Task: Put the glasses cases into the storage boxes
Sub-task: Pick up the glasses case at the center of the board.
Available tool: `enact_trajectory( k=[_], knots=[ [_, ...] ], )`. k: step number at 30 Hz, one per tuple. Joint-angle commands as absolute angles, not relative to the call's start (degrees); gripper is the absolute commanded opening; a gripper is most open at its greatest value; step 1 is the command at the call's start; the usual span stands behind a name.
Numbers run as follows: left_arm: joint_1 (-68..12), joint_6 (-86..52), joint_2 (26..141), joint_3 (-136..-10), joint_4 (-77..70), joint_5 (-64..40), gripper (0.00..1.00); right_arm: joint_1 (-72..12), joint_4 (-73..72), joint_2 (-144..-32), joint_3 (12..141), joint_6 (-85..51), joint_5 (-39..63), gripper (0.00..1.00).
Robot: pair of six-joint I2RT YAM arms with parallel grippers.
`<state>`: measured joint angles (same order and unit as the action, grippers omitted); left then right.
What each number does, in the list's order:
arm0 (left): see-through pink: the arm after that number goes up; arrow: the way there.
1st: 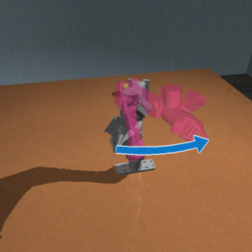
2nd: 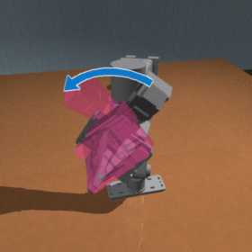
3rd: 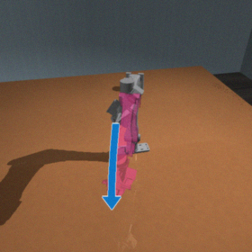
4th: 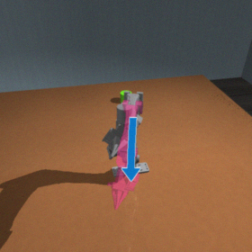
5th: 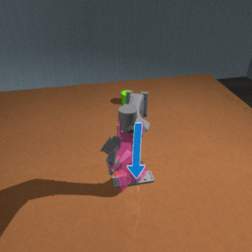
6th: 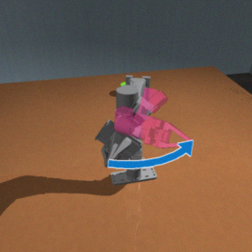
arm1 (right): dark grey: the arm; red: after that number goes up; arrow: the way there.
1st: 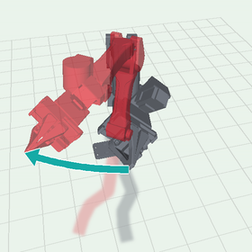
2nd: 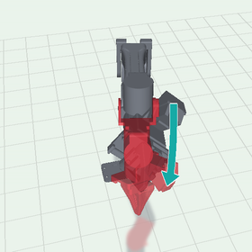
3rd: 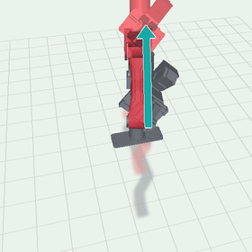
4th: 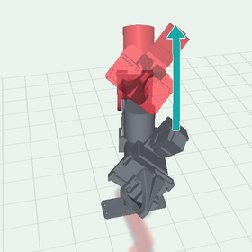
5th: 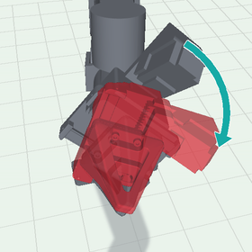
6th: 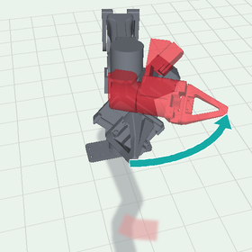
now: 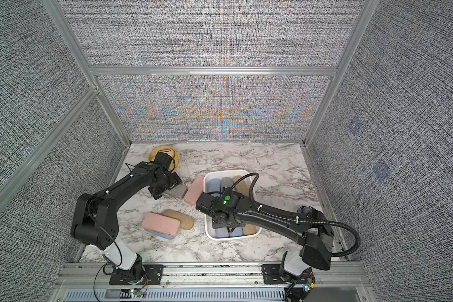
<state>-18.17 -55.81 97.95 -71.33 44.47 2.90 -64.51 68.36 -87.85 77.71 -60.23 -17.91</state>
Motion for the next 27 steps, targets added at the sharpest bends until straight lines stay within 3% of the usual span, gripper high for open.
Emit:
enact_trajectory(
  k=[1,17,27],
  knots=[
    [-17.89,-60.54,100.57,-72.51,43.79,3.80,0.99,-64.60,68.75,-86.61,77.61,-59.85,-19.04,0.80],
    [-17.51,-65.69,115.26,-79.52,42.59,3.39,0.99,-64.03,68.54,-79.23,73.33,-59.34,-19.86,0.80],
    [-17.42,-65.26,114.01,-77.58,44.30,4.56,0.84,-63.24,67.88,-74.95,71.63,-59.86,-21.53,0.78]
  ],
)
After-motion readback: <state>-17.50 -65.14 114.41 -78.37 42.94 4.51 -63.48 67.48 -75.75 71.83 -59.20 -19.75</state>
